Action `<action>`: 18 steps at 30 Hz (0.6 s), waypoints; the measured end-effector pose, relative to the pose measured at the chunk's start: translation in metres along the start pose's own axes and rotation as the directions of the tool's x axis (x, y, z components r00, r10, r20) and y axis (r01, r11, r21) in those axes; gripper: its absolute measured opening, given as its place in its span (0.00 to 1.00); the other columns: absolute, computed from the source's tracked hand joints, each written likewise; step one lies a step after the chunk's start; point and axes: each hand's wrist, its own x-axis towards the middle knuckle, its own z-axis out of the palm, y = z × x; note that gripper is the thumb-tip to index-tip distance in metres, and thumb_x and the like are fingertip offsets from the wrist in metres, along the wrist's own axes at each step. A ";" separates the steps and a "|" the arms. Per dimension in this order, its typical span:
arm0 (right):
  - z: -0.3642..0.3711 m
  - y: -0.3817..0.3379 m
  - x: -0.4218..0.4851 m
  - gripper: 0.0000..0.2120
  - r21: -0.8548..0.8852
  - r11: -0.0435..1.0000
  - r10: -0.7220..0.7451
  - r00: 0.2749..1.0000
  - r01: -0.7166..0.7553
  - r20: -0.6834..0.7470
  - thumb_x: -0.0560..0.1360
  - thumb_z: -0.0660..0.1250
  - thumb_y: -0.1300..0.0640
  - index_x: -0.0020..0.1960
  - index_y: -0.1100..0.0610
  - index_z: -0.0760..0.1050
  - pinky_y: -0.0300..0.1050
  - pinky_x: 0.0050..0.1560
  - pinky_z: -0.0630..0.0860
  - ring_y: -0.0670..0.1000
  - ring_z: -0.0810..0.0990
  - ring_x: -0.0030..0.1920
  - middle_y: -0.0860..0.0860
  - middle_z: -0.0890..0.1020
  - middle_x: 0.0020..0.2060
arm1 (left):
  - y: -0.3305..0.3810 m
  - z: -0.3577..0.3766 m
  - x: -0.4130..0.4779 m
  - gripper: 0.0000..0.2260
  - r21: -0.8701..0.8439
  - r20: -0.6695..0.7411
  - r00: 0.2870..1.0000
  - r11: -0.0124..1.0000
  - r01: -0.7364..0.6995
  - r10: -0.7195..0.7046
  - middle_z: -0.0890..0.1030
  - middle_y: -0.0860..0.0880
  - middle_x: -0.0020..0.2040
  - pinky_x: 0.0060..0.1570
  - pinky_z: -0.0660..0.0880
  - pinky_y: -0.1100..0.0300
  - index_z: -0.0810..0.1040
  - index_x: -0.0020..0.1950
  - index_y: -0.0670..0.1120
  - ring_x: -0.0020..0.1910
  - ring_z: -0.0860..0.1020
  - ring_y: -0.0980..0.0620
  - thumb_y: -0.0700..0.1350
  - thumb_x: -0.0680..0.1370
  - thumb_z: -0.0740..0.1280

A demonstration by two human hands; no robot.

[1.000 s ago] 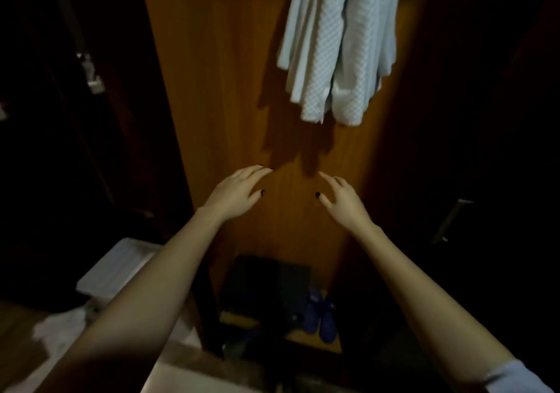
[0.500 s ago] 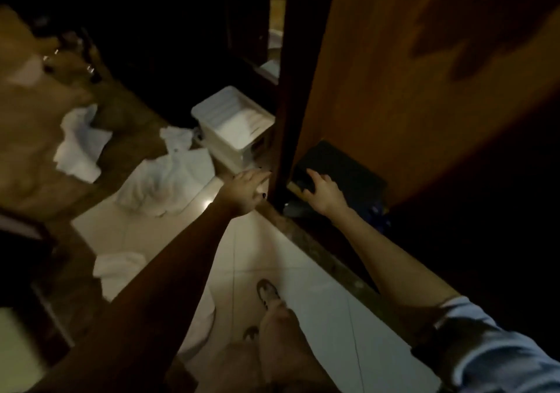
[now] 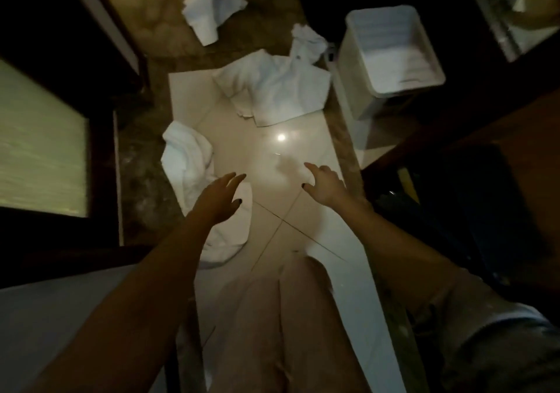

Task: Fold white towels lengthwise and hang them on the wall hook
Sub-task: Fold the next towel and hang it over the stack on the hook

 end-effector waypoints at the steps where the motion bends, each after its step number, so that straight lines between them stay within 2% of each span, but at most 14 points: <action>1: 0.017 -0.002 0.021 0.30 -0.016 1.000 -0.020 1.000 0.020 0.023 0.80 0.62 0.49 0.78 0.51 0.55 0.58 0.64 0.70 0.63 0.69 0.66 0.61 0.68 0.68 | -0.017 0.018 0.005 0.29 -0.017 0.006 1.000 0.999 0.031 -0.031 0.60 0.43 0.76 0.70 0.63 0.48 0.56 0.78 0.48 0.73 0.62 0.43 0.47 0.80 0.63; 5: 0.084 0.000 0.096 0.28 -0.098 0.985 -0.138 0.987 0.146 0.084 0.80 0.62 0.51 0.78 0.49 0.58 0.57 0.64 0.70 0.62 0.68 0.67 0.60 0.68 0.69 | -0.070 0.087 0.032 0.28 -0.086 -0.018 0.994 0.990 0.110 -0.112 0.61 0.43 0.76 0.70 0.62 0.48 0.57 0.77 0.47 0.73 0.62 0.43 0.47 0.79 0.64; 9: 0.161 0.008 0.176 0.27 -0.187 0.933 -0.282 0.947 0.309 0.157 0.79 0.63 0.54 0.76 0.48 0.61 0.55 0.68 0.66 0.60 0.64 0.71 0.58 0.65 0.74 | -0.114 0.177 0.064 0.29 -0.113 -0.022 0.989 0.984 0.140 -0.144 0.62 0.44 0.75 0.70 0.63 0.51 0.58 0.77 0.48 0.73 0.63 0.45 0.47 0.79 0.64; 14: 0.258 0.021 0.243 0.24 -0.280 0.809 -0.442 0.849 0.517 0.289 0.78 0.65 0.55 0.73 0.46 0.67 0.53 0.71 0.61 0.56 0.63 0.73 0.54 0.67 0.73 | -0.156 0.292 0.074 0.30 -0.110 0.090 0.983 0.980 0.168 -0.158 0.63 0.46 0.75 0.69 0.62 0.55 0.57 0.77 0.49 0.72 0.63 0.48 0.50 0.79 0.64; 18: 0.334 0.025 0.275 0.24 -0.308 0.695 -0.540 0.754 0.650 0.374 0.77 0.66 0.53 0.72 0.46 0.68 0.52 0.71 0.63 0.55 0.63 0.73 0.52 0.67 0.73 | -0.184 0.361 0.071 0.30 -0.072 0.138 0.971 0.976 0.206 -0.195 0.66 0.47 0.72 0.66 0.64 0.55 0.57 0.77 0.50 0.69 0.66 0.47 0.51 0.78 0.65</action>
